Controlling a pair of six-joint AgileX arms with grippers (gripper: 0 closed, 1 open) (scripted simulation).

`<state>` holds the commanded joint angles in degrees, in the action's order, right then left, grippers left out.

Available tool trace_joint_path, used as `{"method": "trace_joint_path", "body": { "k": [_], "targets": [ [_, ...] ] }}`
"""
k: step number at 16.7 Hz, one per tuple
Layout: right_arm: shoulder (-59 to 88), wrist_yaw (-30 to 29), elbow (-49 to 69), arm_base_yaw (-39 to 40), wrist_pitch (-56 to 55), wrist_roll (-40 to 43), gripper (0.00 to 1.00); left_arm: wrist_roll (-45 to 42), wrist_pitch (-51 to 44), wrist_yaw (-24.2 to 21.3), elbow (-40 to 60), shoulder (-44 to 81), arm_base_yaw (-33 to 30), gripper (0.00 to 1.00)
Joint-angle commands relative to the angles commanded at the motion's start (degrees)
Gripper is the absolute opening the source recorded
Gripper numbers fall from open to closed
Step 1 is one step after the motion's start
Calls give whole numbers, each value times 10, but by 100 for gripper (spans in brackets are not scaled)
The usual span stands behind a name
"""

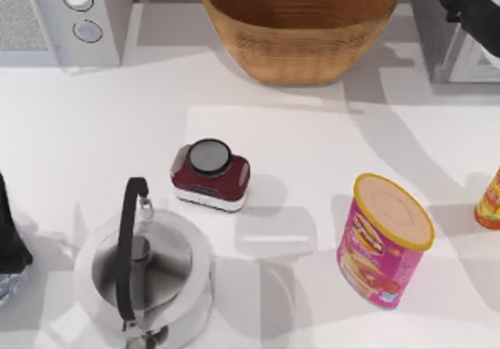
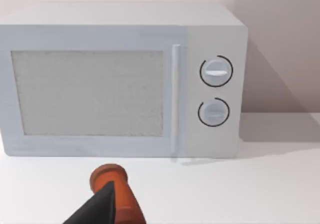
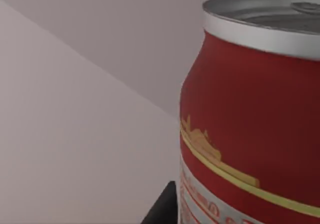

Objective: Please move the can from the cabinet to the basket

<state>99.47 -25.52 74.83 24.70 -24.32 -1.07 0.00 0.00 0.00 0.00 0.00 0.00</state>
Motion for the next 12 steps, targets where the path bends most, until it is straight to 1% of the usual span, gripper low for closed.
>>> {"method": "trace_joint_path", "body": {
  "k": [6,9,12],
  "targets": [
    [208,-53,157,51,-51,-1,0,0,0,0,0,0,0,100],
    [263,-68,199,65,-65,-1,0,0,0,0,0,0,0,100],
    [279,-72,210,68,-67,-1,0,0,0,0,0,0,0,100]
  ]
}}
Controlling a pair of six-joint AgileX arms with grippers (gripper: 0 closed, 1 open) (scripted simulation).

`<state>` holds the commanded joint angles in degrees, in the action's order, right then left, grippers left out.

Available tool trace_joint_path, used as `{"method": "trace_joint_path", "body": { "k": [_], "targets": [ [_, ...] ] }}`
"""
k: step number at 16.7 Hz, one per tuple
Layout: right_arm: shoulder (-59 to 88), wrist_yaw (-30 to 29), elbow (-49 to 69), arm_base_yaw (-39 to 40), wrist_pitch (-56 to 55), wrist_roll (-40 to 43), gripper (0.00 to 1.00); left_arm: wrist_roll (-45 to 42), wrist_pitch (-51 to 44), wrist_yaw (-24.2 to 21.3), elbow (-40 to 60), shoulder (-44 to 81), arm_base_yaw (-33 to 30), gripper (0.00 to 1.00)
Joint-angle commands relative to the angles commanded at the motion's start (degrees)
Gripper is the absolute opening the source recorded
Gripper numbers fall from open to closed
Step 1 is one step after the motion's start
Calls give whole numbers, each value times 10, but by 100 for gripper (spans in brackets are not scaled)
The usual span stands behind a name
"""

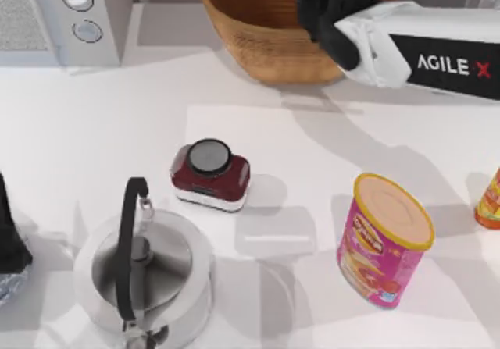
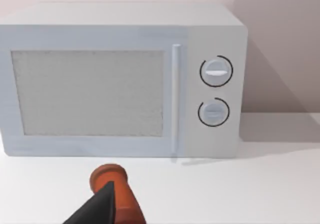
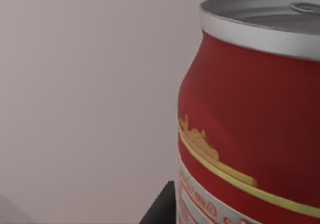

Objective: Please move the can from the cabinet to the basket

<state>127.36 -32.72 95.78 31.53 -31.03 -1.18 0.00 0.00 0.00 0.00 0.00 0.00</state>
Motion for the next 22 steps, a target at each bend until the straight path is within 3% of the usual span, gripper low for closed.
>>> {"method": "trace_joint_path", "body": {
  "k": [17,22],
  "targets": [
    [51,13,63,-14,11,1,0,0,0,0,0,0,0,100],
    [51,13,63,-14,11,1,38,0,0,0,0,0,0,100]
  ]
}}
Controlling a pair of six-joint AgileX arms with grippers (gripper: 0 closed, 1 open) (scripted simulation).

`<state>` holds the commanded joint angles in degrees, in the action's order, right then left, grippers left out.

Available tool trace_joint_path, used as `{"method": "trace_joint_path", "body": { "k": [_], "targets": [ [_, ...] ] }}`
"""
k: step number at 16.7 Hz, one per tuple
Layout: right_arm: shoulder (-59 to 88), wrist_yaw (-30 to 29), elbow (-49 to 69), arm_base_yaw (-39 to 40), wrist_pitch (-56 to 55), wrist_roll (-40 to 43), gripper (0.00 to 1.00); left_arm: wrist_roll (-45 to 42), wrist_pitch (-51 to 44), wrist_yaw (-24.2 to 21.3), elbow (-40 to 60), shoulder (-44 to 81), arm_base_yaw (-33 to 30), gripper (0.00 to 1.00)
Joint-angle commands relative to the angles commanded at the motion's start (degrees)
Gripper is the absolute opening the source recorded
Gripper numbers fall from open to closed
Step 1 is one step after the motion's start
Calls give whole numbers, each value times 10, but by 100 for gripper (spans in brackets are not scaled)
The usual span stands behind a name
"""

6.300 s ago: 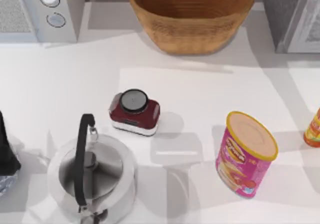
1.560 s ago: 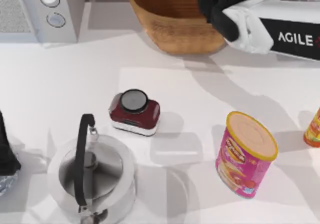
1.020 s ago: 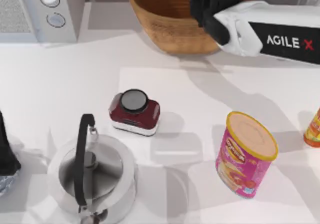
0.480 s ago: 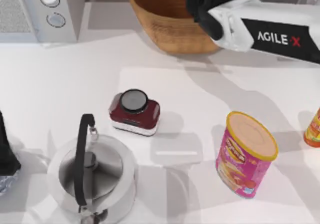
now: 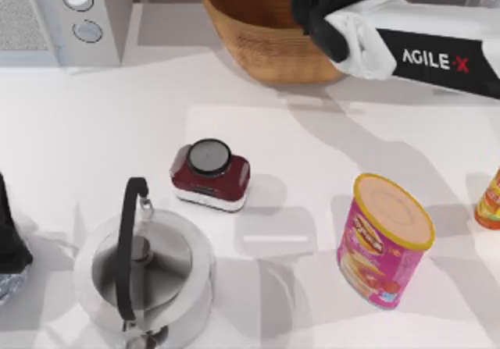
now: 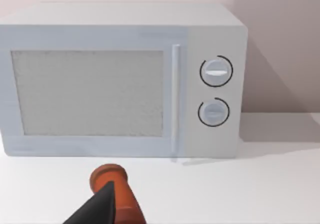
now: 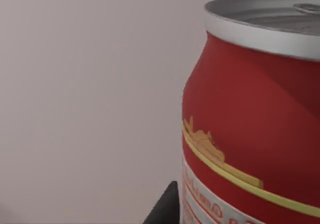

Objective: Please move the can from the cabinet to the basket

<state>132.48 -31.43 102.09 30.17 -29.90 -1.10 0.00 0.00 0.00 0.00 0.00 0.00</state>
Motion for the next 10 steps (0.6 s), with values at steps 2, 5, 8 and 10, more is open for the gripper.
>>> {"method": "trace_joint_path", "body": {
  "k": [2,5,8,10],
  "targets": [
    [0,0,0,0,0,0,53,0,0,0,0,0,0,100],
    [0,0,0,0,0,0,75,0,0,0,0,0,0,100],
    [0,0,0,0,0,0,98,0,0,0,0,0,0,100],
    [0,0,0,0,0,0,100,0,0,0,0,0,0,100]
  ]
}}
